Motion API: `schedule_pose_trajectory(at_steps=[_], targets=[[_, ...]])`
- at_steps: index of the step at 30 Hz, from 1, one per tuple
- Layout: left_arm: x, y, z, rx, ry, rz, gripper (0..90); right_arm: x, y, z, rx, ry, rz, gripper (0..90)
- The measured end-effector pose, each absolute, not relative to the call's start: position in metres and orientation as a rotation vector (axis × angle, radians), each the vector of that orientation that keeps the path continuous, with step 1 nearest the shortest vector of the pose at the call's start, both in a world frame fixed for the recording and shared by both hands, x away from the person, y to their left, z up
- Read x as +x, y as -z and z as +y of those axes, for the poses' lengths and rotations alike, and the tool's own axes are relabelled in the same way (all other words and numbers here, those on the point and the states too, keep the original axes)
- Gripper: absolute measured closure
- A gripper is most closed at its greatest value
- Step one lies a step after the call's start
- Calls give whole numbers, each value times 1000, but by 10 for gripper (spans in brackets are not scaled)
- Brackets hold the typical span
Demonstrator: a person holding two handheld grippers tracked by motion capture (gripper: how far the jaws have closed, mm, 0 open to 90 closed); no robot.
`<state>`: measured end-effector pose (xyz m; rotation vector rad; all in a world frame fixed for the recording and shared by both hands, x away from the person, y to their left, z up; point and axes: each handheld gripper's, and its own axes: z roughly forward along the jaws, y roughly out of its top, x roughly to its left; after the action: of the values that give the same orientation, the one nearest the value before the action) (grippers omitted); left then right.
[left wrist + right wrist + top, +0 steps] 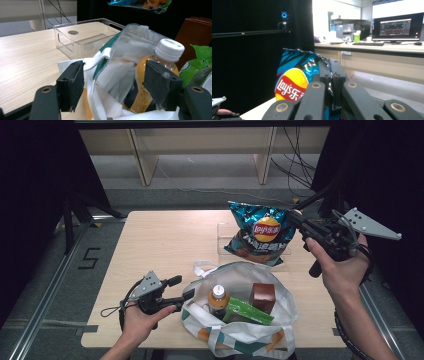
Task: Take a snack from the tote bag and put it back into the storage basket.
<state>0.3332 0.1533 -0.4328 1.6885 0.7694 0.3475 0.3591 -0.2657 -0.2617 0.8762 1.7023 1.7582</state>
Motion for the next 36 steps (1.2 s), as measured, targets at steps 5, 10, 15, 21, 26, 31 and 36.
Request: schedule_pose_trajectory(at_steps=[5,10,15,21,26,31,36], targets=[[333,433,153,1691,-349,770,320,362,260,-267,873,-1746,1688,900],[333,433,153,1691,-347,769,318,365,260,-271,885,-1729,1676,900],[333,433,153,1691,-349,767,318,368,262,-273,895,-1727,1663,900],[333,432,153,1688,-348,770,318,372,263,-276,916,-1708,1651,900],[333,432,153,1682,-347,758,317,376,263,-278,920,-1707,1649,900],[333,432,153,1689,-355,757,317,380,264,-280,936,-1685,1637,900],[332,432,153,1687,-355,764,317,383,266,-283,951,-1670,1640,900]])
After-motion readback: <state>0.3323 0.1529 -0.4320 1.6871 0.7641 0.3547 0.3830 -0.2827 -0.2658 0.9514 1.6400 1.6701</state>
